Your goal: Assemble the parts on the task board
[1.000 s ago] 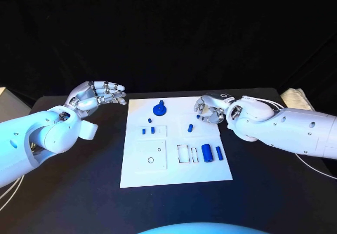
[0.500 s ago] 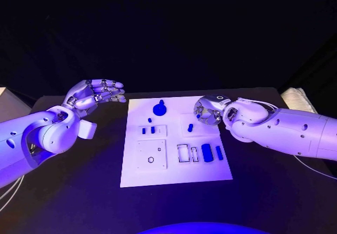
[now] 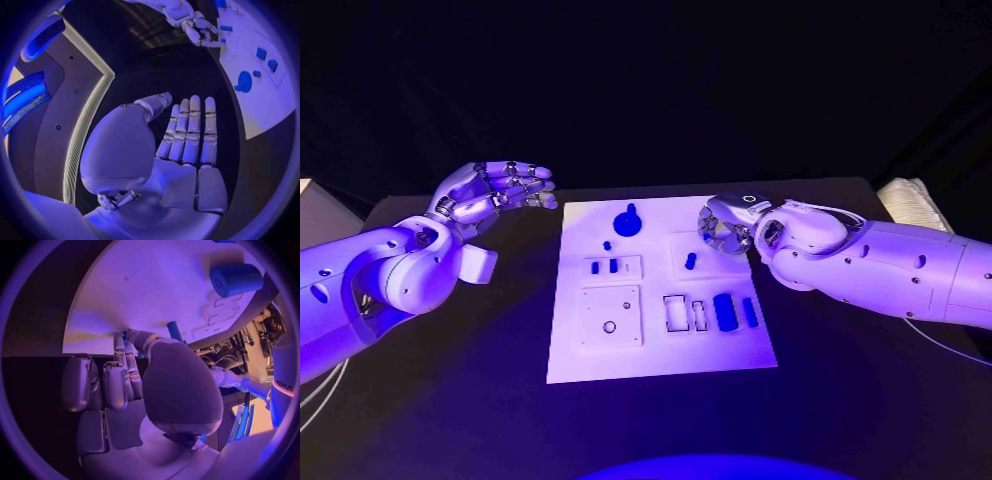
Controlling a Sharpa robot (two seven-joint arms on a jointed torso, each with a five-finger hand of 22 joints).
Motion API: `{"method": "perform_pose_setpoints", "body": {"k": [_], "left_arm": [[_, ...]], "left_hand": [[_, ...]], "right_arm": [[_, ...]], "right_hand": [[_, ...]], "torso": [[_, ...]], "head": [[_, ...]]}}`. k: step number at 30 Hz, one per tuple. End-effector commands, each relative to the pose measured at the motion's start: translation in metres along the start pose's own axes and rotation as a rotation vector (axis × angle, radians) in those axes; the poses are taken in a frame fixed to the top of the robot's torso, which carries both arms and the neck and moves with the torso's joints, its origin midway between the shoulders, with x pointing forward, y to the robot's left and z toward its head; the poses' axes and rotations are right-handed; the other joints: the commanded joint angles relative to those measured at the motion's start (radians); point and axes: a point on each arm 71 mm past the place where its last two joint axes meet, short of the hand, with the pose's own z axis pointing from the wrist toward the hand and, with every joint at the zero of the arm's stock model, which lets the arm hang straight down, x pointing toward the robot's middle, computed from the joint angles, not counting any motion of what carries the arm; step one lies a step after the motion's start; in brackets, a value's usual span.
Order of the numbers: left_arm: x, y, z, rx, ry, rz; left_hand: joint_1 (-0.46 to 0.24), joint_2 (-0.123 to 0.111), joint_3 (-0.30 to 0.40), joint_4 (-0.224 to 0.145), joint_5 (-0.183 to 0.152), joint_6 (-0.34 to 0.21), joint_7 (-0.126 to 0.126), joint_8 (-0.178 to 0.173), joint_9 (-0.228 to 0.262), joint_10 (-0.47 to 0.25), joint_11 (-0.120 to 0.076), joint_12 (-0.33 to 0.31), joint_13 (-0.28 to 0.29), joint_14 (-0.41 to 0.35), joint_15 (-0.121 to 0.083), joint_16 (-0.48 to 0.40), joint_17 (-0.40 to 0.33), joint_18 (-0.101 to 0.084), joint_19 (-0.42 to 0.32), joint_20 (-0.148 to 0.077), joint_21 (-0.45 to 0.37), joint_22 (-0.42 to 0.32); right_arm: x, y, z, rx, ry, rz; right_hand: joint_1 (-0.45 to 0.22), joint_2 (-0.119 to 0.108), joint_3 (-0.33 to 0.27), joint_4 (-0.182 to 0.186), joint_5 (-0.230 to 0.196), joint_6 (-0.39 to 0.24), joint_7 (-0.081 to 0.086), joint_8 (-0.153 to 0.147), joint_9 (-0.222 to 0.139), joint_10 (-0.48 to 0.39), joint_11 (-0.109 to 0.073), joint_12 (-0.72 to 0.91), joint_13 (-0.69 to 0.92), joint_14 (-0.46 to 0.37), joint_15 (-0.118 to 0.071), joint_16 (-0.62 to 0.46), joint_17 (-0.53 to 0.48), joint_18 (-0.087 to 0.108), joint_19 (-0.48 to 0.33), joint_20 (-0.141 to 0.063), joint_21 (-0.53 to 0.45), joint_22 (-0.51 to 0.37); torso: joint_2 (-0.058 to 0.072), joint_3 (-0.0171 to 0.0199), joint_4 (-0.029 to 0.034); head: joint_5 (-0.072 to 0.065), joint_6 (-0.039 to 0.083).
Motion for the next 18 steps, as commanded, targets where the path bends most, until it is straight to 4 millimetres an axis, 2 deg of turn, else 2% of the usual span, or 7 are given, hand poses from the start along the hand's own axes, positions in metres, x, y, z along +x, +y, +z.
{"method": "perform_pose_setpoints", "body": {"k": [1,10,18], "left_arm": [[0.0,-0.001,0.0,0.01,-0.003,-0.008],[-0.001,-0.001,0.0,0.007,-0.007,-0.005],[-0.004,0.0,0.0,0.006,-0.019,0.0]], "left_hand": [[0.012,0.003,-0.002,-0.003,0.004,0.008,0.003,0.002,0.001,0.003,0.004,-0.007,0.0,0.009,0.002,-0.006,0.002,0.012,0.01,0.001,-0.005,-0.002],[0.014,0.003,-0.003,-0.004,0.004,0.008,0.003,0.002,0.001,0.003,0.004,-0.008,0.0,0.011,0.002,-0.008,0.003,0.012,0.011,0.001,-0.006,-0.002],[0.017,0.003,-0.004,-0.009,0.004,0.005,0.007,-0.001,-0.001,-0.005,0.008,-0.019,0.0,0.018,0.003,-0.016,0.006,0.012,0.015,0.0,-0.009,-0.005]], "right_arm": [[0.008,0.001,-0.002,0.017,0.03,-0.016],[0.005,0.002,-0.003,0.041,-0.027,-0.027],[-0.003,0.003,-0.011,0.034,-0.105,0.015]], "right_hand": [[0.008,0.028,0.009,-0.018,0.008,0.009,-0.004,0.014,0.016,0.042,-0.028,0.0,0.01,0.046,-0.009,-0.003,-0.003,-0.013,0.008,-0.005,0.009,0.107],[0.002,0.033,0.032,-0.044,-0.008,0.009,-0.006,0.024,0.033,0.061,-0.032,-0.01,0.015,0.046,-0.013,-0.008,-0.013,-0.017,0.016,-0.01,0.029,0.12],[-0.004,0.031,0.036,-0.049,-0.01,0.01,-0.005,0.026,0.037,0.065,-0.032,-0.013,0.016,0.046,-0.014,-0.01,-0.016,-0.019,0.02,-0.011,0.041,0.126]], "torso": [[-0.001,-0.001,0.0004],[-0.003,-0.0017,-0.0004],[-0.003,-0.0019,-0.0003]], "head": [[0.0,-0.003],[-0.001,-0.003],[-0.001,-0.002]]}}
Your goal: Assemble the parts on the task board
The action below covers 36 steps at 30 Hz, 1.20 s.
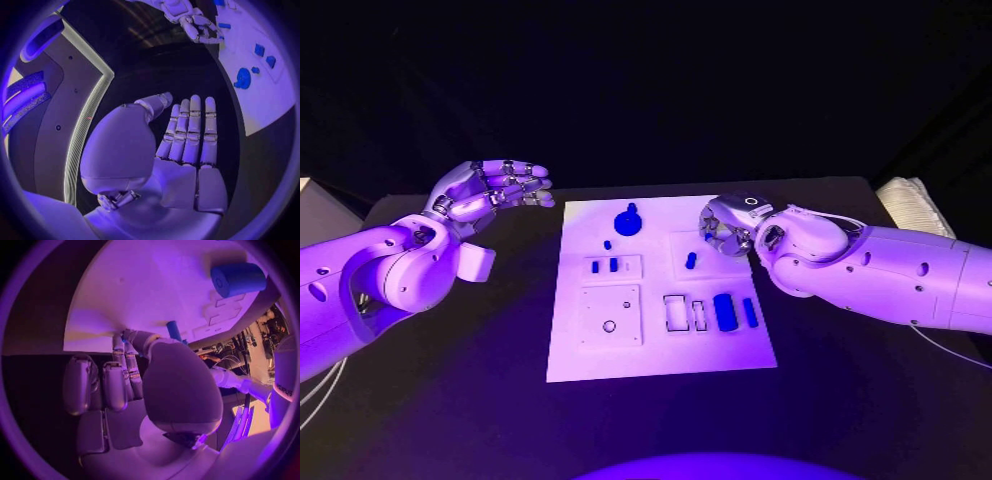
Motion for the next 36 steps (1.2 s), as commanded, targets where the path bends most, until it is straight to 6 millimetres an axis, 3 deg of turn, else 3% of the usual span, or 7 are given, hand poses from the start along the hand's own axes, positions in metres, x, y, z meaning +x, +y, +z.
{"method": "perform_pose_setpoints", "body": {"k": [1,11,19,29,36], "left_arm": [[-0.001,-0.001,0.0,0.009,-0.007,-0.004],[-0.002,0.0,0.001,0.007,-0.01,-0.004],[0.0,0.0,0.001,0.006,-0.005,-0.009],[0.006,0.001,0.001,0.005,0.009,-0.018],[0.01,0.001,0.001,0.004,0.018,-0.023]], "left_hand": [[0.009,0.002,-0.001,-0.005,0.004,0.001,0.004,-0.002,-0.001,-0.002,0.004,-0.005,0.0,0.005,0.0,-0.006,0.001,0.012,0.008,0.0,-0.005,-0.002],[0.008,0.002,-0.001,-0.005,0.004,0.001,0.004,-0.002,-0.001,-0.003,0.005,-0.006,0.0,0.005,0.0,-0.007,0.002,0.011,0.008,0.0,-0.005,-0.002],[0.008,0.002,-0.001,-0.005,0.004,0.001,0.005,-0.003,-0.001,-0.004,0.005,-0.007,0.0,0.005,0.001,-0.009,0.002,0.011,0.008,0.0,-0.006,-0.003],[0.008,0.002,-0.002,-0.005,0.004,0.001,0.006,-0.003,-0.001,-0.004,0.006,-0.008,0.0,0.006,0.001,-0.01,0.003,0.011,0.009,0.0,-0.007,-0.003],[0.008,0.003,-0.002,-0.005,0.004,0.001,0.007,-0.003,-0.001,-0.004,0.006,-0.008,0.0,0.006,0.001,-0.011,0.003,0.011,0.009,0.0,-0.007,-0.003]], "right_arm": [[-0.009,0.0,-0.004,0.007,-0.076,0.027],[-0.033,0.009,-0.017,-0.026,-0.156,0.129],[-0.04,0.04,-0.027,-0.111,-0.16,0.205],[-0.024,0.104,-0.033,-0.268,-0.108,0.242],[-0.004,0.133,-0.032,-0.319,-0.056,0.23]], "right_hand": [[0.003,0.011,-0.001,-0.006,-0.005,0.004,-0.003,0.005,0.001,0.052,-0.045,-0.002,0.016,0.046,-0.006,-0.006,-0.001,-0.019,0.014,-0.006,0.004,0.127],[0.001,0.011,0.0,-0.007,-0.005,0.004,-0.003,0.005,0.002,0.052,-0.045,-0.003,0.016,0.046,-0.006,-0.005,0.0,-0.02,0.016,-0.006,0.007,0.128],[0.0,0.011,0.003,-0.01,-0.004,0.003,-0.002,0.006,0.004,0.052,-0.045,-0.006,0.016,0.046,-0.006,-0.006,-0.002,-0.019,0.015,-0.006,0.004,0.127],[-0.002,0.011,0.005,-0.013,-0.001,0.001,-0.001,0.006,0.006,0.052,-0.044,-0.009,0.016,0.046,-0.006,-0.007,-0.004,-0.019,0.014,-0.006,0.001,0.126],[-0.003,0.011,0.006,-0.014,0.0,0.001,-0.001,0.006,0.006,0.052,-0.044,-0.009,0.016,0.046,-0.006,-0.009,-0.007,-0.018,0.013,-0.006,-0.002,0.125]], "torso": [[-0.001,-0.0001,-0.0003],[-0.001,-0.0007,-0.0019],[0.001,0.0011,-0.0004],[0.0,-0.0001,0.0],[0.001,-0.0014,0.0]], "head": [[0.0,0.001],[0.001,0.003],[0.008,0.003],[0.036,-0.001],[0.046,-0.004]]}}
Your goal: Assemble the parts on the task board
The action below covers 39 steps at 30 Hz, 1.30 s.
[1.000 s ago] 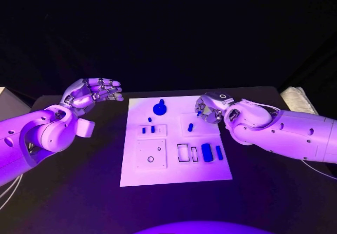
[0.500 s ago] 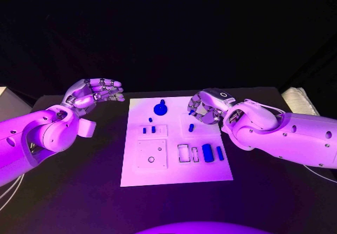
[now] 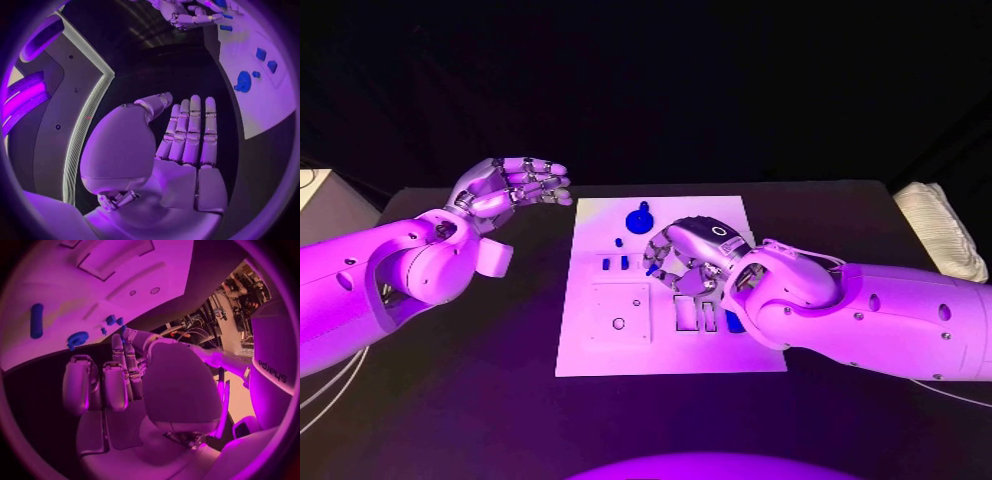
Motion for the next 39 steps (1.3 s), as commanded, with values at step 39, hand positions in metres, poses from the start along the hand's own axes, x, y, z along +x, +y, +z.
{"method": "perform_pose_setpoints", "body": {"k": [39], "left_arm": [[0.009,-0.001,0.001,0.003,0.017,-0.019]], "left_hand": [[0.008,0.004,-0.003,-0.005,0.004,-0.001,0.009,-0.006,-0.002,-0.001,0.004,-0.007,0.001,0.011,0.001,-0.007,0.004,0.011,0.011,0.0,-0.005,-0.003]], "right_arm": [[0.05,0.014,0.011,0.024,0.153,-0.097]], "right_hand": [[-0.007,0.011,0.004,-0.011,0.005,0.002,0.001,0.007,0.003,0.051,-0.045,0.003,0.009,0.045,-0.006,-0.009,-0.008,-0.017,0.011,-0.006,-0.013,0.121]], "torso": [[0.001,-0.0001,0.0004]], "head": [[0.023,-0.029]]}}
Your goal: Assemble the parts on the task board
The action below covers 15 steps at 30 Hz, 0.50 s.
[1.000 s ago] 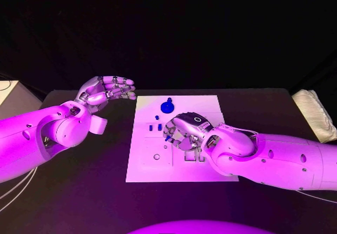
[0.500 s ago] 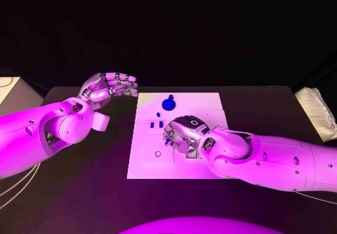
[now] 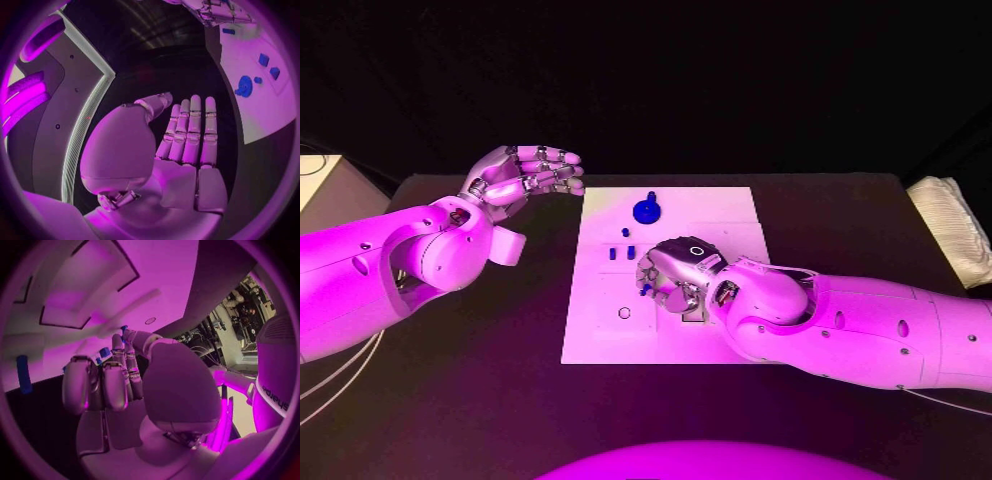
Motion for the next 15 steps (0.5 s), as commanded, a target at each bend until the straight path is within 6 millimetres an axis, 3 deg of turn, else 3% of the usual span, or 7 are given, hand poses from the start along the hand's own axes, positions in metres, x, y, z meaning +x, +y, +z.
{"method": "perform_pose_setpoints", "body": {"k": [1,15], "left_arm": [[0.0012,-0.0006,0.0005,0.004,0.003,-0.009],[0.0011,-0.0004,0.0003,0.001,0.005,-0.01]], "left_hand": [[0.008,0.004,-0.003,-0.005,0.004,-0.001,0.009,-0.006,-0.001,-0.001,0.004,-0.003,0.001,0.007,-0.003,-0.003,0.001,0.011,0.004,0.0,-0.006,-0.001],[0.008,0.004,-0.003,-0.005,0.004,-0.001,0.009,-0.006,-0.001,-0.001,0.004,-0.003,0.001,0.007,-0.003,-0.003,0.001,0.011,0.004,0.0,-0.006,-0.001]], "right_arm": [[0.0024,0.0,0.0005,0.002,0.02,-0.029],[0.0055,0.0026,0.004,0.0,0.027,-0.04]], "right_hand": [[-0.003,0.007,0.001,-0.006,0.003,0.008,0.002,0.003,0.002,0.052,-0.044,0.002,0.009,0.045,-0.006,-0.003,-0.001,-0.017,0.011,-0.006,-0.003,0.122],[-0.003,0.007,0.001,-0.006,0.003,0.008,0.002,0.003,0.002,0.052,-0.044,0.002,0.009,0.045,-0.006,-0.003,-0.001,-0.017,0.011,-0.006,-0.003,0.122]], "torso": [[0.0,-0.0007,0.0012],[0.0,-0.0013,0.0011]], "head": [[-0.003,-0.001],[-0.003,-0.005]]}}
